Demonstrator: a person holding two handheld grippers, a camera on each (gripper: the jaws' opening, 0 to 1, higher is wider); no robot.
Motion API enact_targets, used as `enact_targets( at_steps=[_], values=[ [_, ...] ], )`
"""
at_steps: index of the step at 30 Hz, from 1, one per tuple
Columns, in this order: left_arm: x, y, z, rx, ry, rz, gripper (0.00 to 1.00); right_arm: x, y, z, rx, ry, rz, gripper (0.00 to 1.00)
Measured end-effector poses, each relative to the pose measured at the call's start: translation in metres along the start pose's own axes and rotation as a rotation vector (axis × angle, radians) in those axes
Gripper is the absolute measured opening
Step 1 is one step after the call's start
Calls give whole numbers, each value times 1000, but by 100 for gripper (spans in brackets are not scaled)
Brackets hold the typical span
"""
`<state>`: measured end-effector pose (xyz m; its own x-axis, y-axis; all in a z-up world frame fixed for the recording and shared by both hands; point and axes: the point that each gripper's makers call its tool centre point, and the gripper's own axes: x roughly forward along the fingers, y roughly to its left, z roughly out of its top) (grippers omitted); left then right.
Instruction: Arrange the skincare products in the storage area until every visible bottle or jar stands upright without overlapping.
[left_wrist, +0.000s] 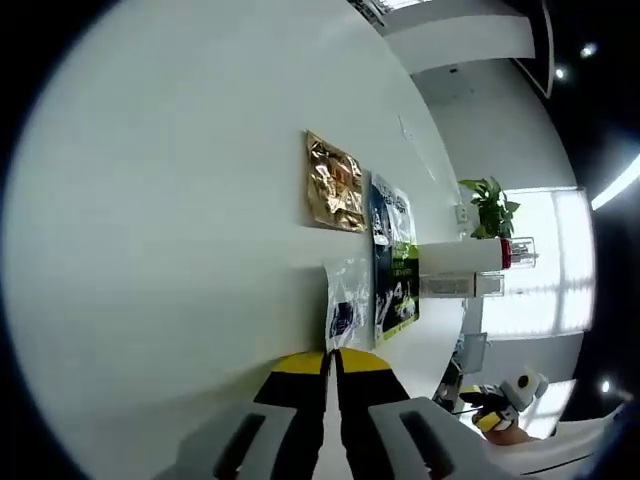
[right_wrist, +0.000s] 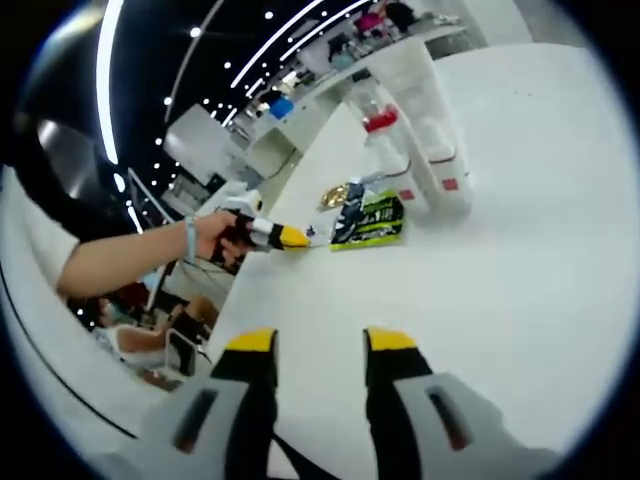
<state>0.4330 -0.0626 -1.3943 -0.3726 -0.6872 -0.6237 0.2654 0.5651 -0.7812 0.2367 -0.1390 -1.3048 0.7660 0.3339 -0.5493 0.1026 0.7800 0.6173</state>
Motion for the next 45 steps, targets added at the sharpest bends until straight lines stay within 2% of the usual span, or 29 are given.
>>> enact_targets(
  at_steps=[15, 22, 36, 45],
  values=[
    [0, -2, -3, -35, 29, -36, 3, 2, 2, -6, -6, 23, 1, 32],
    [-2, -1, 0, -41, 38, -37, 4, 3, 1, -8, -5, 28, -3, 32],
    [-3, -2, 0, -101, 84, -47, 5, 7, 1, -7, -1, 29, 1, 32],
    [-4, -5, -2, -127, 121, -51, 10, 7, 0, -4, 3, 18, -2, 31]
  ],
)
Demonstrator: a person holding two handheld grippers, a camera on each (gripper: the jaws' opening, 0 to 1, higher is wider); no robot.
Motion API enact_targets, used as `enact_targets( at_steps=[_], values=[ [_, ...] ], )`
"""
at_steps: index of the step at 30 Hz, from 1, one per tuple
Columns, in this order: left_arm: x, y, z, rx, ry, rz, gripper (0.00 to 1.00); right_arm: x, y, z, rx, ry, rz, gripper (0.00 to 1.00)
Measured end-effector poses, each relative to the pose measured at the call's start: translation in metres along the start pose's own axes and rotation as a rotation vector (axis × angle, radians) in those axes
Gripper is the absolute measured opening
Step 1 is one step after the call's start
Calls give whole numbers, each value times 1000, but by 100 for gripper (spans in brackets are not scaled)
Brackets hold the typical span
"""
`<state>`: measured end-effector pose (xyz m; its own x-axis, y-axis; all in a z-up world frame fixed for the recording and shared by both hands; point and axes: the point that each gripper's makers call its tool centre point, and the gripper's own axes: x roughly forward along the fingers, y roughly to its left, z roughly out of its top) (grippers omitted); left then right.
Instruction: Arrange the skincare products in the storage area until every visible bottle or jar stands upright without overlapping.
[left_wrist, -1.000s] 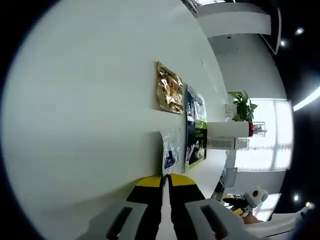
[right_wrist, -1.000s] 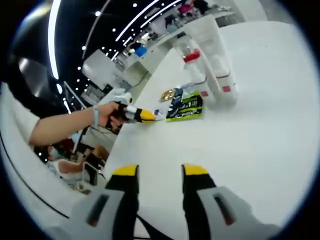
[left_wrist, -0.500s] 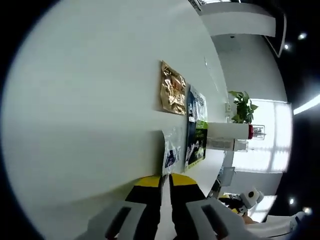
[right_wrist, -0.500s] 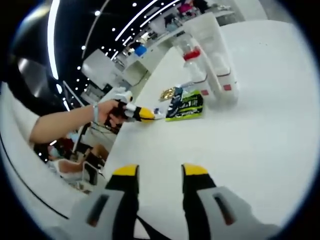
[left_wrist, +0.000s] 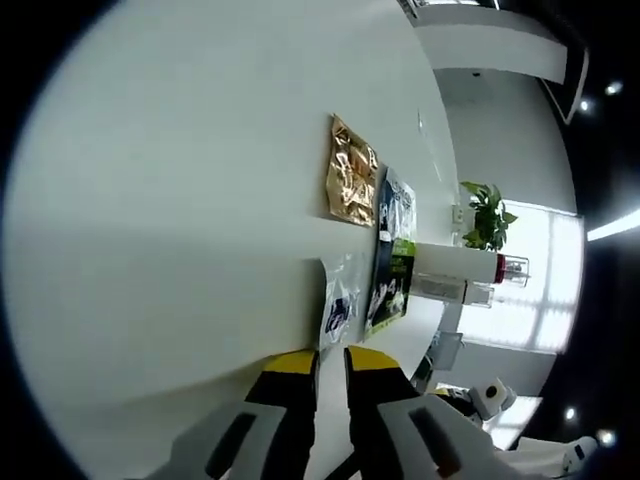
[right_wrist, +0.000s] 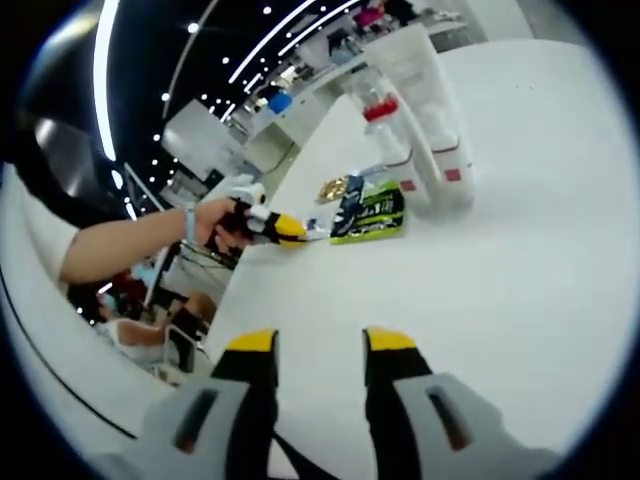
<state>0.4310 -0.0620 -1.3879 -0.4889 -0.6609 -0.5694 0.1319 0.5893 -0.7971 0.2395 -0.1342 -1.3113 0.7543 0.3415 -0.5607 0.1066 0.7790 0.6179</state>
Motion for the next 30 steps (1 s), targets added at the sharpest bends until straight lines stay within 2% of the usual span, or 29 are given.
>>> enact_targets(
  at_steps=[8, 17, 25, 27, 28, 30],
  values=[
    [-4, 1, 1, -19, -4, 12, 11, -2, 0, -1, -1, -5, -3, 31],
    [-9, 4, 0, -1, -16, 29, 13, -3, 3, -2, -2, -10, -3, 31],
    [-17, 6, 5, 44, -76, 40, 15, -3, 7, -3, -9, -10, -2, 31],
    [-19, 8, 7, 81, -112, 52, 15, -3, 8, -3, -13, -10, -1, 31],
    [-20, 9, 10, 122, -151, 57, 15, -2, 9, -3, -15, -9, 0, 31],
    [-22, 9, 5, 120, -167, 63, 15, -1, 11, -2, -18, -9, 3, 31]
  ],
)
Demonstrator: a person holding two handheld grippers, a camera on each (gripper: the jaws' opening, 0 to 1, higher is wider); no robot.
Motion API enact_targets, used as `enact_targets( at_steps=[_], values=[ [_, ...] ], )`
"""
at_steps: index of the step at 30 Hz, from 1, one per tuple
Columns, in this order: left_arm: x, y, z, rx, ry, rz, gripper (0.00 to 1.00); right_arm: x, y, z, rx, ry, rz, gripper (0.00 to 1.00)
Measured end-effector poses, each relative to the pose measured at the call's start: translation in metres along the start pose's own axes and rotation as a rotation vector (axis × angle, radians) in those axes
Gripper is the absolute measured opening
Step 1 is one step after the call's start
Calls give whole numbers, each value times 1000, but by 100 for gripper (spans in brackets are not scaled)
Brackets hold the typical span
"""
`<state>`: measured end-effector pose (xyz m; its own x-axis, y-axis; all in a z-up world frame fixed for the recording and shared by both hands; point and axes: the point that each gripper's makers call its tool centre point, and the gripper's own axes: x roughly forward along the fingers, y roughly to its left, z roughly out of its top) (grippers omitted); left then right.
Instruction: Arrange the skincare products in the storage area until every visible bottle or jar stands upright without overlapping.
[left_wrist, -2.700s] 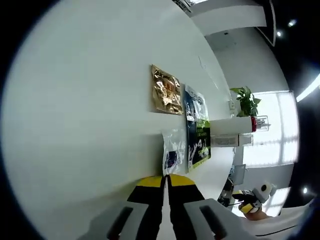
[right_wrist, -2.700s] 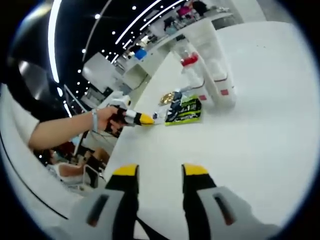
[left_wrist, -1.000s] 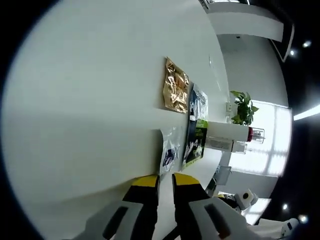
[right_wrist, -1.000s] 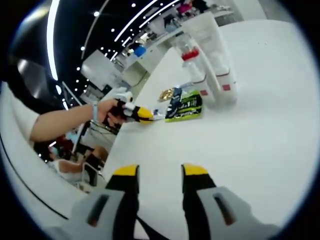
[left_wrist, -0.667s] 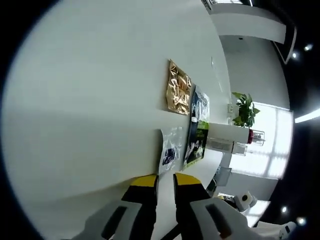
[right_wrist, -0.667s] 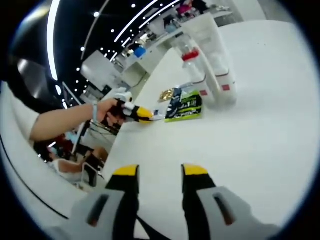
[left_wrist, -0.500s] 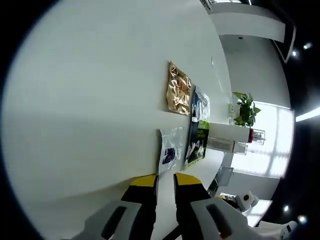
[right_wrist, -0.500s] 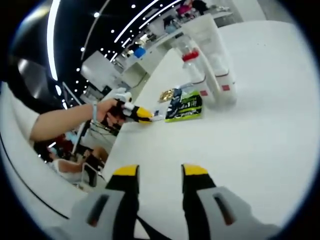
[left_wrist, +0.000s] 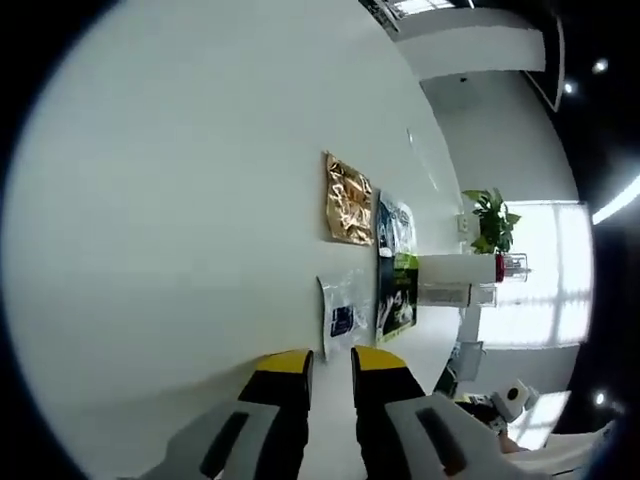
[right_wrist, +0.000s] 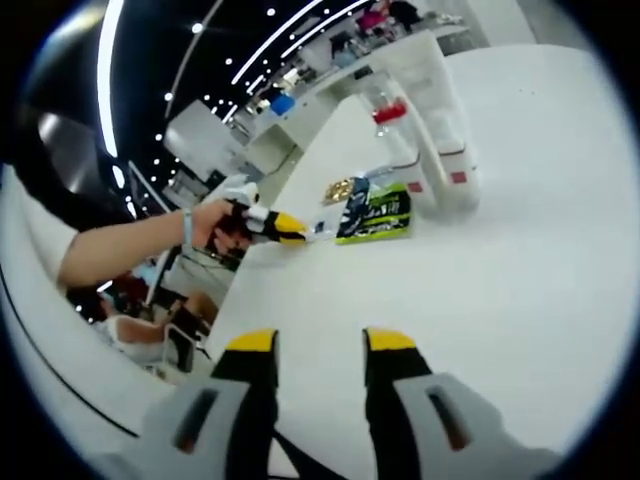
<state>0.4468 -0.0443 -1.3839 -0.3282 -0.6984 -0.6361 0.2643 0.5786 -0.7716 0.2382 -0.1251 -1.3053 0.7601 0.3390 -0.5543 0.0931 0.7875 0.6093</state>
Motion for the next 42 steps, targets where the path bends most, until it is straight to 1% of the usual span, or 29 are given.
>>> enact_targets(
  at_steps=[1, 2, 3, 4, 5, 6, 7, 8, 10, 11, 13, 14, 15, 16, 17, 21, 23, 25, 27, 28, 29, 32, 34, 36, 37, 38, 39, 41, 42],
  values=[
    [0, 1, 2, 31, -31, 2, 15, 1, 1, 0, -2, 1, 3, 31],
    [-1, 2, 3, 34, -41, 5, 15, 2, 2, 0, -6, 4, 6, 31],
    [-3, 2, 0, 18, -53, 9, 16, 2, 3, 1, -7, 4, 7, 31],
    [-3, 2, 1, 27, -65, 8, 16, 3, 5, 2, -12, 6, 12, 31],
    [-5, 4, 4, 70, -125, 16, 17, 4, 5, 2, -13, 7, 14, 31],
    [-7, 4, 1, 55, -126, 19, 17, 4, 7, 2, -15, 9, 18, 31],
    [-7, 5, -1, 62, -130, 19, 18, 5, 8, 3, -18, 10, 21, 31],
    [-10, 6, -3, 79, -161, 27, 19, 6, 10, 4, -26, 13, 27, 31],
    [-13, 3, -6, 93, -180, 17, 19, 7, 12, 5, -33, 15, 34, 32],
    [-15, -2, -9, 87, -208, 7, 19, 8, 12, 6, -36, 15, 38, 32],
    [-19, -12, -13, 103, -244, -17, 18, 9, 14, 7, -41, 15, 46, 32],
    [-21, -20, -15, 108, -277, -49, 18, 9, 16, 8, -45, 13, 51, 32],
    [-22, -23, -16, 110, -283, -59, 18, 10, 16, 8, -46, 14, 53, 32],
    [-25, -29, -19, 118, -301, -71, 18, 10, 18, 9, -38, 12, 63, 32],
    [-28, -35, -20, 142, -334, -77, 18, 11, 19, 11, -35, 7, 72, 33],
    [-37, -49, -28, 177, -401, -74, 18, 13, 24, 15, -50, 13, 88, 34],
    [-45, -50, -28, 213, -475, -26, 18, 14, 25, 18, -63, 15, 96, 34],
    [-48, -52, -35, 246, -489, 2, 18, 15, 25, 20, -70, 15, 98, 35],
    [-50, -51, -39, 257, -497, 34, 18, 15, 25, 23, -71, 10, 97, 36],
    [-52, -55, -45, 282, -507, 41, 18, 15, 25, 29, -71, -6, 92, 36],
    [-53, -57, -46, 289, -518, 43, 18, 14, 24, 31, -71, -12, 88, 37],
    [-57, -66, -49, 310, -553, 38, 18, 12, 24, 38, -74, -35, 72, 38],
    [-62, -78, -46, 344, -605, 16, 18, 9, 24, 40, -89, -44, 61, 39],
    [-65, -87, -46, 367, -631, 9, 19, 5, 25, 43, -115, -54, 54, 40],
    [-68, -96, -48, 392, -651, 8, 19, 1, 25, 46, -126, -67, 52, 40],
    [-68, -98, -48, 398, -656, 7, 19, 0, 24, 46, -126, -70, 52, 41],
    [-70, -105, -49, 412, -667, -3, 20, -5, 23, 50, -124, -86, 51, 41],
    [-73, -121, -54, 403, -677, -29, 22, -10, 24, 54, -123, -103, 52, 42],
    [-73, -122, -54, 407, -680, -29, 22, -12, 24, 55, -123, -108, 54, 43]
  ],
)
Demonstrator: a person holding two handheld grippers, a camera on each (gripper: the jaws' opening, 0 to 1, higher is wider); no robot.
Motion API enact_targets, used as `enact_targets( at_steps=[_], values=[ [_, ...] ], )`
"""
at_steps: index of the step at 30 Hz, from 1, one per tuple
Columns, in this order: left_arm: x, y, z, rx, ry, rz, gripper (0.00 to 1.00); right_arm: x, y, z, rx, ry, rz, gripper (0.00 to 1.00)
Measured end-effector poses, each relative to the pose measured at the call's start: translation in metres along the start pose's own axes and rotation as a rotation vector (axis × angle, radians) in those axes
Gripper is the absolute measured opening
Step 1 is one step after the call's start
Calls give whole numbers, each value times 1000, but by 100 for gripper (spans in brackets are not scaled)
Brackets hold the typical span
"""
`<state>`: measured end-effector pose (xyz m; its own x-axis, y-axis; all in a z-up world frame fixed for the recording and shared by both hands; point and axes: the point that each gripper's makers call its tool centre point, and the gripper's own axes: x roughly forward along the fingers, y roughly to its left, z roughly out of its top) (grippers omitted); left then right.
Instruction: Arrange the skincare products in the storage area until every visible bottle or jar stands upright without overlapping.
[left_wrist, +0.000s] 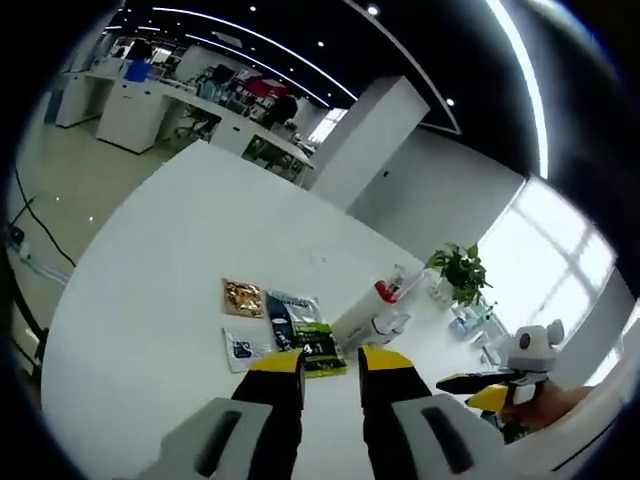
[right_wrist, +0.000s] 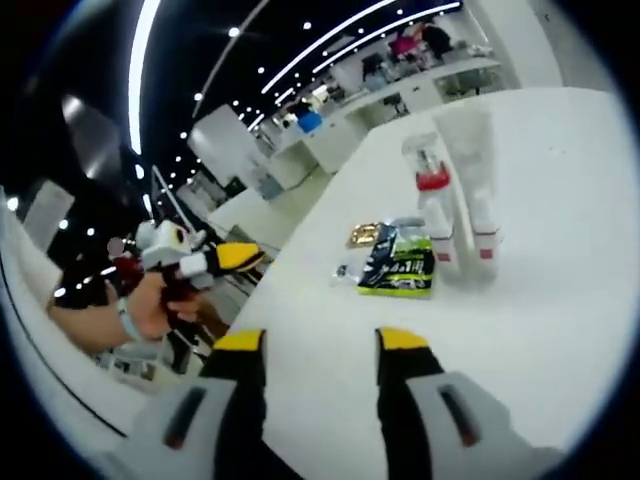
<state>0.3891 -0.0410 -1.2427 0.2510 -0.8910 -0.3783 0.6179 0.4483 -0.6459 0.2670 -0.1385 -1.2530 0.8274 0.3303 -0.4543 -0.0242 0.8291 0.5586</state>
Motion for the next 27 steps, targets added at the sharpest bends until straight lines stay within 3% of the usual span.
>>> enact_targets(
  at_steps=[4, 9, 12, 14, 16, 21, 27],
  values=[
    [-9, -26, 10, 82, -68, -9, 22, -22, 5, 16, -40, -58, 23, 46],
    [-21, -58, 13, 103, -140, -37, 25, -45, -2, 31, -88, -105, 43, 50],
    [-23, -71, 8, 114, -143, -48, 28, -58, -7, 42, -112, -136, 38, 52],
    [-26, -83, -2, 184, -122, -62, 30, -67, -8, 54, -130, -186, 40, 55],
    [-27, -89, -9, 198, -110, -61, 34, -76, -12, 59, -175, -209, 22, 58],
    [-31, -97, -17, 221, -135, -71, 46, -97, -24, 58, -215, -248, -8, 62],
    [-33, -106, -30, 285, -154, -53, 57, -113, -29, 40, -243, -262, -17, 67]
  ],
)
